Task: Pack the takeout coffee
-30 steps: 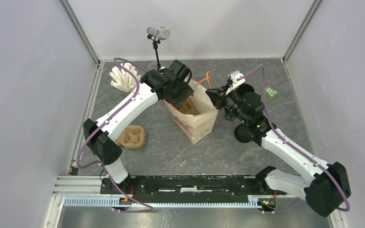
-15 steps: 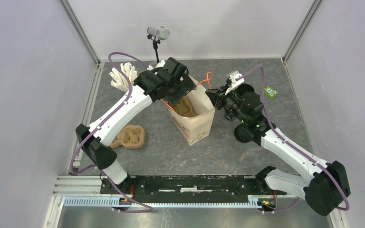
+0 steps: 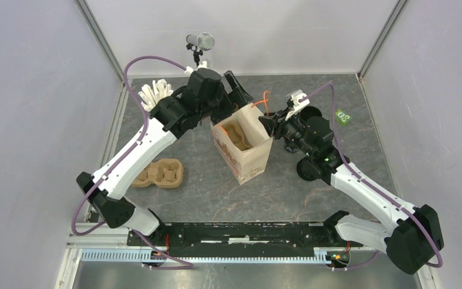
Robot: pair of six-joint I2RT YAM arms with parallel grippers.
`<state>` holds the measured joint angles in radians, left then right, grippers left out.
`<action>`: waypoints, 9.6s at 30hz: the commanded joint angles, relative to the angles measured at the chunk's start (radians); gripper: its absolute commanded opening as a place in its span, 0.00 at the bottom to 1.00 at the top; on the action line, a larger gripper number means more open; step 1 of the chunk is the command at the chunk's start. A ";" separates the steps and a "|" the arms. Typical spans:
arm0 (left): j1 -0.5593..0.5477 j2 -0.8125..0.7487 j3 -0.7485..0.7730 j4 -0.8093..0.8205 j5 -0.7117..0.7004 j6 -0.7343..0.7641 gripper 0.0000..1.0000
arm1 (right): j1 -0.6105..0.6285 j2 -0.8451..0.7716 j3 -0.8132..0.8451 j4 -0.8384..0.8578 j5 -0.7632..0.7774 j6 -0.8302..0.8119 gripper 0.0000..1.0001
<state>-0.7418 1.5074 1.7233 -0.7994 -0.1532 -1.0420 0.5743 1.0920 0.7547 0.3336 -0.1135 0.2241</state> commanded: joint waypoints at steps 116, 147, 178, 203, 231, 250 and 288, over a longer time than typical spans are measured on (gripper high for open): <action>0.239 -0.131 -0.232 0.072 0.249 0.749 0.02 | 0.001 -0.230 0.236 -0.838 0.439 0.181 0.84; 0.248 -0.212 -0.216 -0.097 0.089 0.706 0.82 | -0.185 0.245 0.363 -0.892 0.322 -0.015 0.98; 0.269 -0.076 -0.162 -0.098 0.298 0.743 0.37 | -0.244 0.374 0.397 -0.829 0.303 -0.090 0.98; 0.267 -0.187 -0.279 -0.069 0.393 0.428 0.41 | -0.269 0.410 0.417 -0.807 0.230 -0.069 0.97; 0.331 -0.160 -0.127 -0.225 0.236 0.608 1.00 | -0.270 0.446 0.391 -0.804 0.245 -0.088 0.91; 0.335 -0.151 -0.120 -0.224 0.297 0.652 1.00 | -0.269 0.448 0.402 -0.872 0.235 -0.064 0.90; 0.337 -0.086 -0.068 -0.214 0.406 0.720 0.76 | -0.168 0.130 0.933 -1.185 0.117 -0.132 0.70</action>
<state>-0.4099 1.4193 1.6428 -1.0599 0.2089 -0.3573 0.3504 1.2858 1.6249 -0.8124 0.0841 0.0937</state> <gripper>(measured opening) 0.826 0.808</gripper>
